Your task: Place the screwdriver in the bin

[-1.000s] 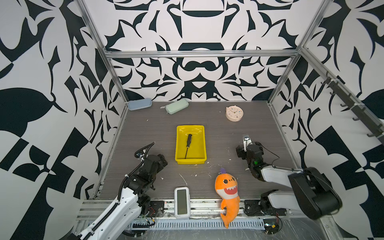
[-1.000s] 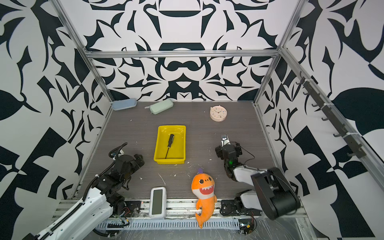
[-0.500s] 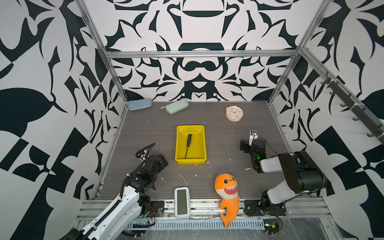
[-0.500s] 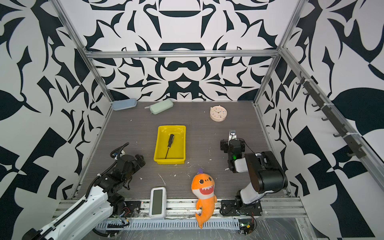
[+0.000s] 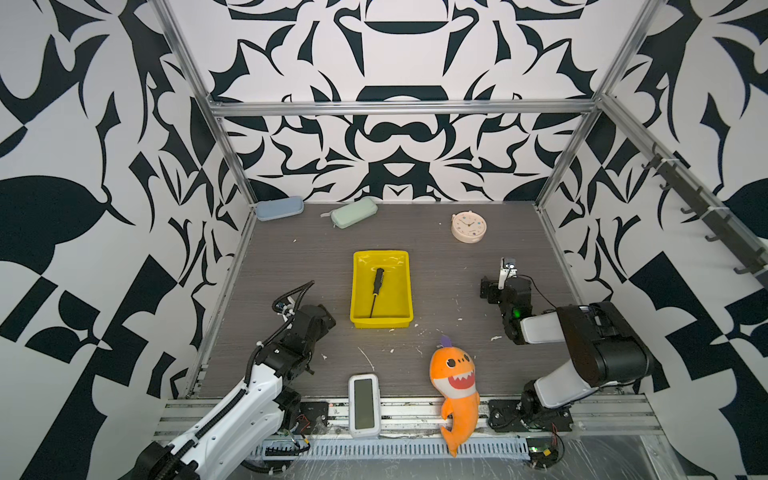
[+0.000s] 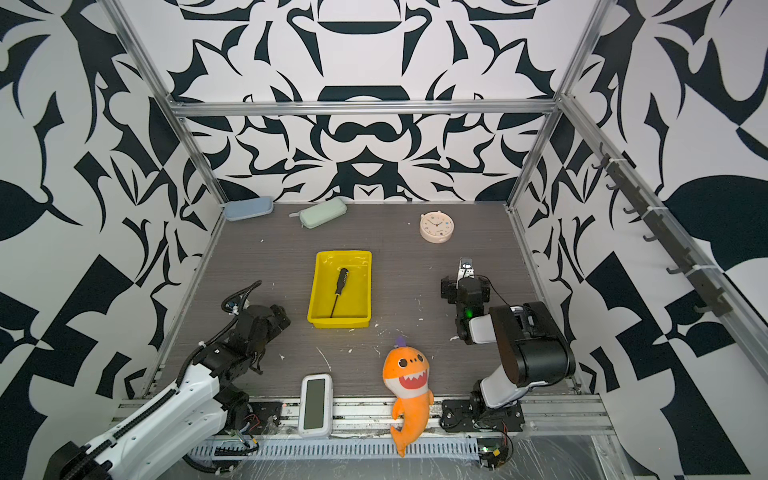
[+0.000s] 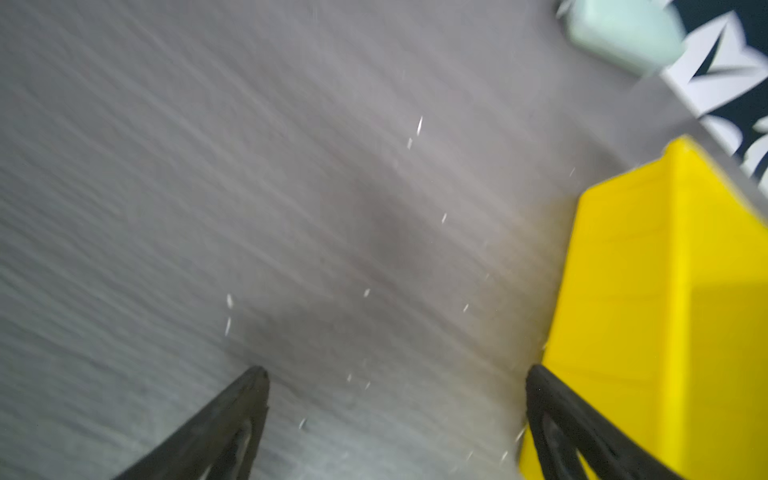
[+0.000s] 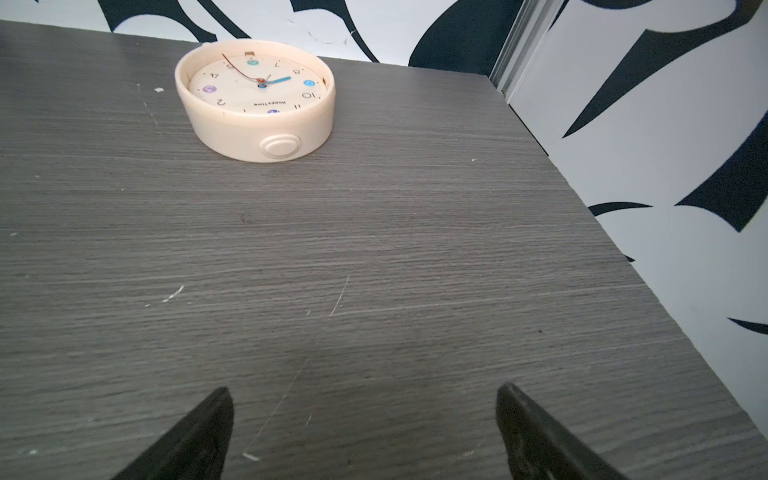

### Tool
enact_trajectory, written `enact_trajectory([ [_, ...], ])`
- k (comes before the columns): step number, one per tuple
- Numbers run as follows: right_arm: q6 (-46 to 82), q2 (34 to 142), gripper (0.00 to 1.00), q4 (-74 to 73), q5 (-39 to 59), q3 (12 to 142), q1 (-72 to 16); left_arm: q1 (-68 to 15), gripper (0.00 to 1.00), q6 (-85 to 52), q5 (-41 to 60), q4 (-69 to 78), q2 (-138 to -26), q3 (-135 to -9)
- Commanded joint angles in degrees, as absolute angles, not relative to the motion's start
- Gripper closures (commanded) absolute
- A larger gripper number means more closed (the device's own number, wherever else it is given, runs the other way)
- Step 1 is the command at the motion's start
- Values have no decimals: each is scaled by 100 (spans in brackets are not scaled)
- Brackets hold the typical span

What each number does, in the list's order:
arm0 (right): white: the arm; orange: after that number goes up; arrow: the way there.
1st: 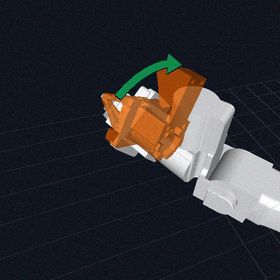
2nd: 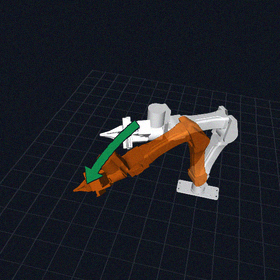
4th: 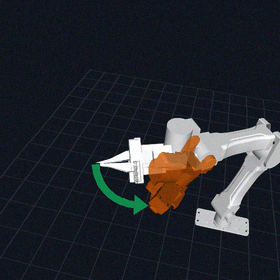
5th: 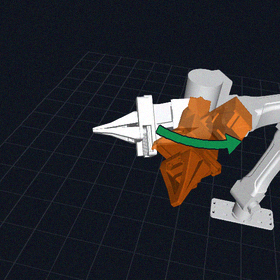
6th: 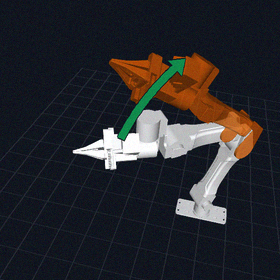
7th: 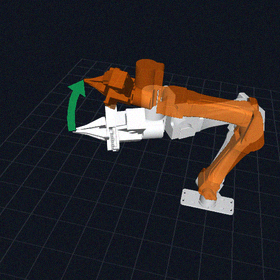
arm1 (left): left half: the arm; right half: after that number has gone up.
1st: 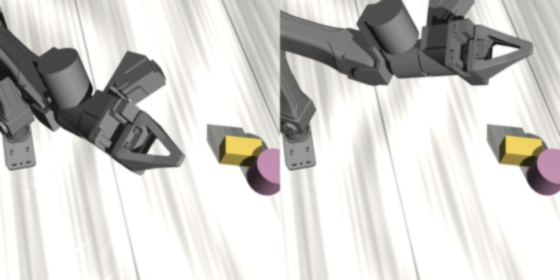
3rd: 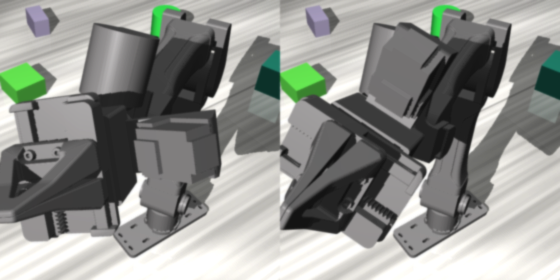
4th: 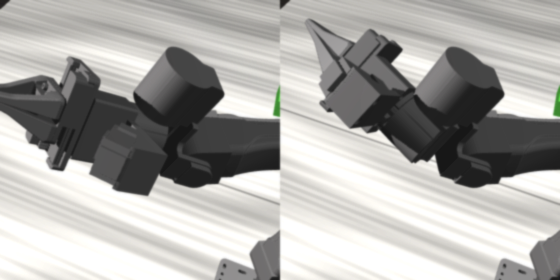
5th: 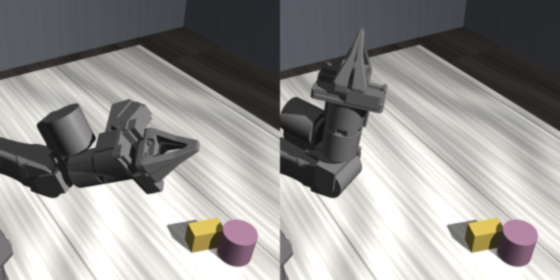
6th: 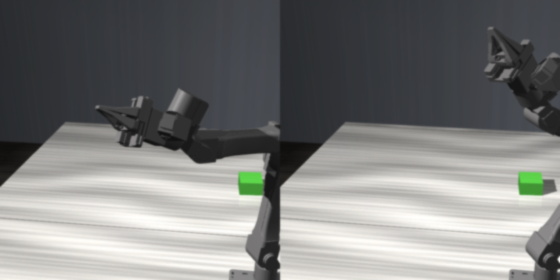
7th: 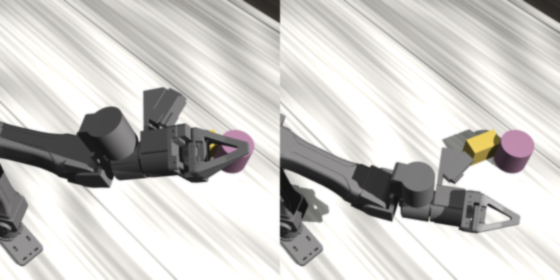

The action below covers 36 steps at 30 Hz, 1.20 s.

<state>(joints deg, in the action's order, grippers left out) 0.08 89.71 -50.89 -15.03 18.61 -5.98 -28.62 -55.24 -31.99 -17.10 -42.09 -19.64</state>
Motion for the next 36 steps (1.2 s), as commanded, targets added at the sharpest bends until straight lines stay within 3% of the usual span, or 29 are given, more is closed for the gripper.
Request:
enact_trajectory([
  [1, 70, 8906, 0, -5304, -1554, 1995, -602, -2866, 1, -5180, -4525, -1360, -4228, -2659],
  [4, 75, 8905, 0, -5303, -1556, 1994, -605, -2858, 1, -4604, -5451, -764, -4500, -2938],
  [7, 77, 8908, 0, -5308, -1556, 1995, -599, -2810, 1, -2671, -5954, 902, -4951, -2838],
  [9, 75, 8902, 0, -5305, -1555, 1987, -604, -2663, 1, -466, -5081, 2166, -5367, -2639],
  [12, 70, 8906, 0, -5303, -1555, 1995, -601, -2543, 1, 1677, -3488, 2116, -6053, -2705],
  [16, 73, 8911, 0, -5306, -1555, 1995, -598, -2083, 1, 1279, -3221, 2762, -6827, -2701],
  [23, 71, 8910, 0, -5303, -1552, 1989, -606, -731, 1, -17, -2187, 3992, -6983, -2044],
  [36, 79, 8904, 0, -5308, -1548, 1989, -606, -409, 1, -319, -2555, 5879, -8345, -1562],
])
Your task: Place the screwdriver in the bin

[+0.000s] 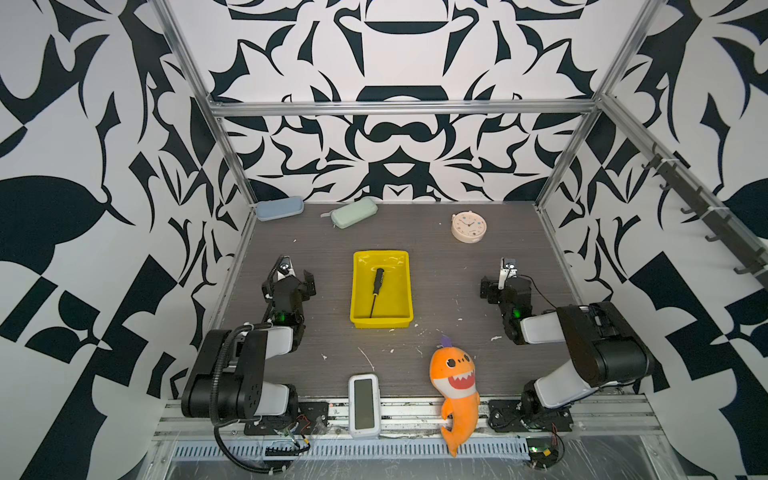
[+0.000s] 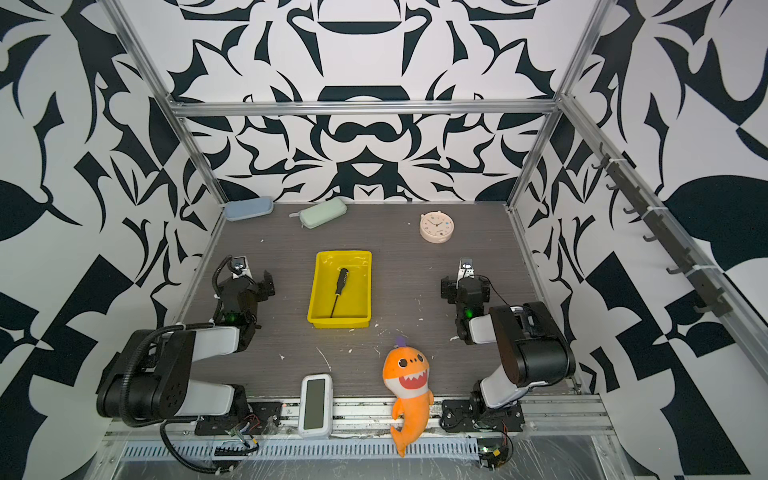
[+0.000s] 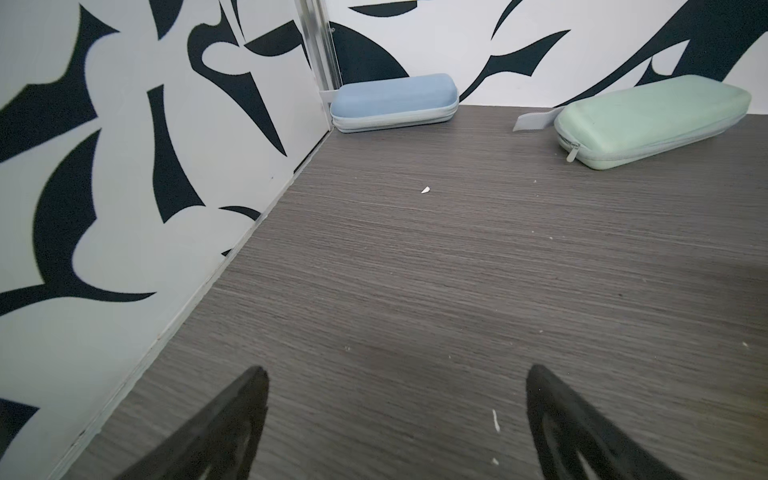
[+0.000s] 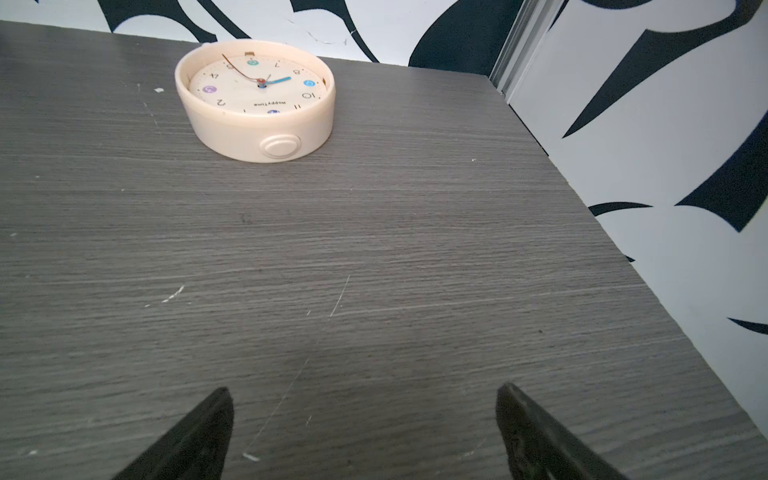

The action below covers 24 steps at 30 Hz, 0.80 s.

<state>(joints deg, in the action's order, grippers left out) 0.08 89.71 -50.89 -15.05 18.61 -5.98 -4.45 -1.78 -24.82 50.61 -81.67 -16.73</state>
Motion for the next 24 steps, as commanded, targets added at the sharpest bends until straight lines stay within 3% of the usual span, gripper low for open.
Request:
enact_trajectory([
  [1, 72, 8905, 0, -5306, -1547, 1995, -600, -404, 1, -365, -2638, 6013, -8449, -1553],
  [6, 73, 8910, 0, -5301, -1547, 1995, -605, -385, 1, -137, -2382, 6540, -9159, -1720],
  [9, 71, 8908, 0, -5307, -1547, 1995, -605, -324, 1, -313, -2301, 5844, -8895, -1826],
  [24, -6, 8927, 0, -5255, -1344, 2040, -619, -186, 1, -355, -2056, 5722, -8959, -1934],
])
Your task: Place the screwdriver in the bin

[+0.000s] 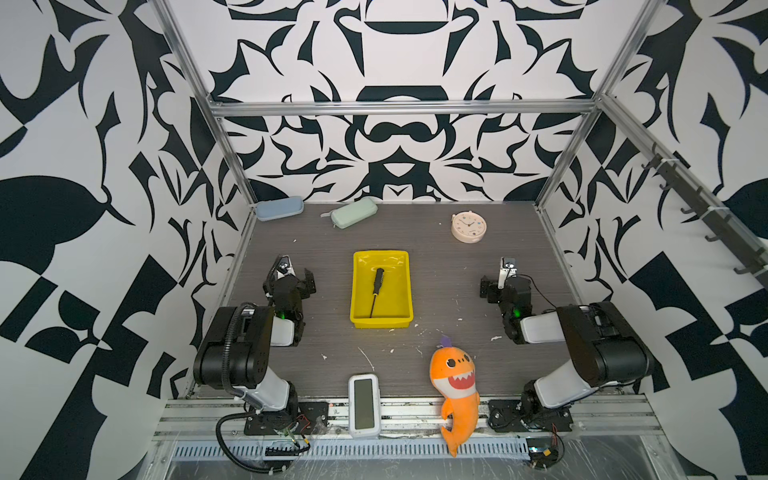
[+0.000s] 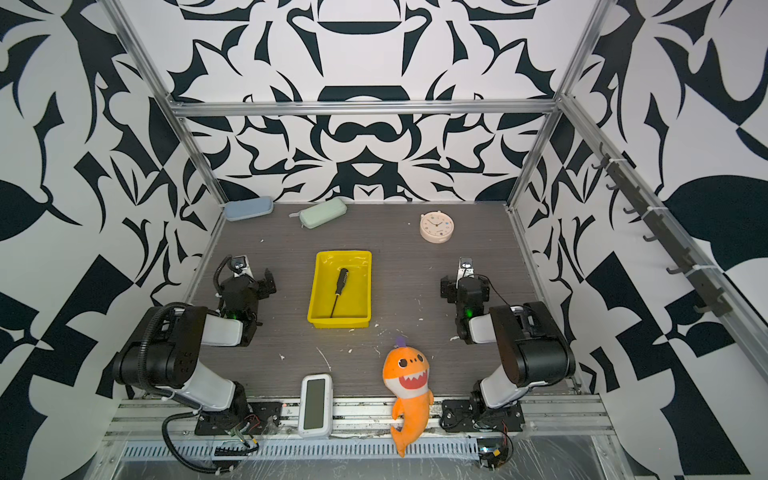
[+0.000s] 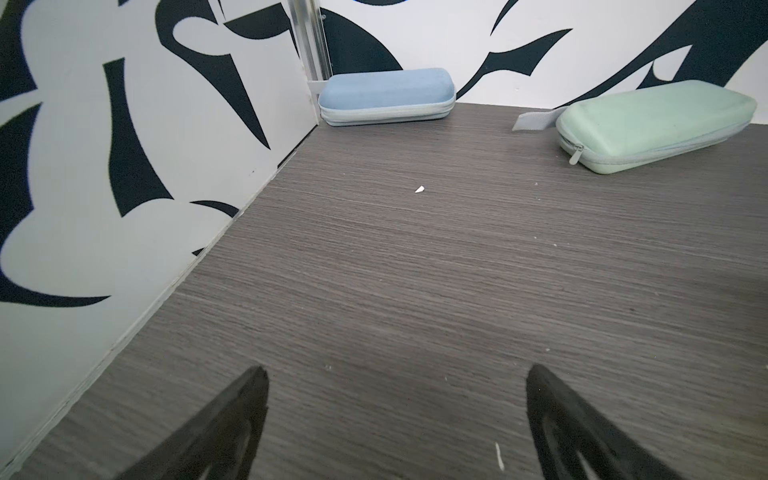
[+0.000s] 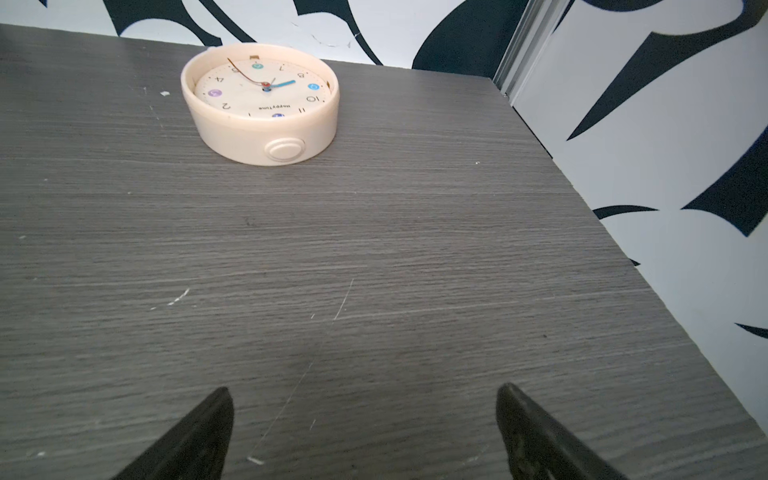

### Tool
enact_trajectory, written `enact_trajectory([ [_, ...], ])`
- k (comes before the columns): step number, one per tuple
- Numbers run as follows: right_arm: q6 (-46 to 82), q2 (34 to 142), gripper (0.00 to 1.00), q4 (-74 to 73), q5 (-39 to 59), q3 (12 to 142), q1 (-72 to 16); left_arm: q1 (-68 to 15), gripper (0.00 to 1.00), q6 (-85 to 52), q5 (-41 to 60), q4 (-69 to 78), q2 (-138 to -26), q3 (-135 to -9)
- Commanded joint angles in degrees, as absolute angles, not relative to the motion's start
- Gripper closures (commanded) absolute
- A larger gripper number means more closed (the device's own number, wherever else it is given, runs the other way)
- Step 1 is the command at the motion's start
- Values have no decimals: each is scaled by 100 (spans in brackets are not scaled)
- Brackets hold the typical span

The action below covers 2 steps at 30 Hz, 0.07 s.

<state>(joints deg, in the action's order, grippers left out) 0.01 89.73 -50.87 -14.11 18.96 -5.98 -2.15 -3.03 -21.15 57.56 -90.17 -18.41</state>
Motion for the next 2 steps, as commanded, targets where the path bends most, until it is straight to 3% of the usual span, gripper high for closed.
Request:
enact_trajectory([
  [1, -26, 8928, 0, -5251, -1336, 2037, -612, -185, 1, -359, -2057, 5723, -8957, -1938],
  [2, -35, 8925, 0, -5242, -1336, 2039, -615, -187, 1, -357, -2061, 5722, -8958, -1940],
])
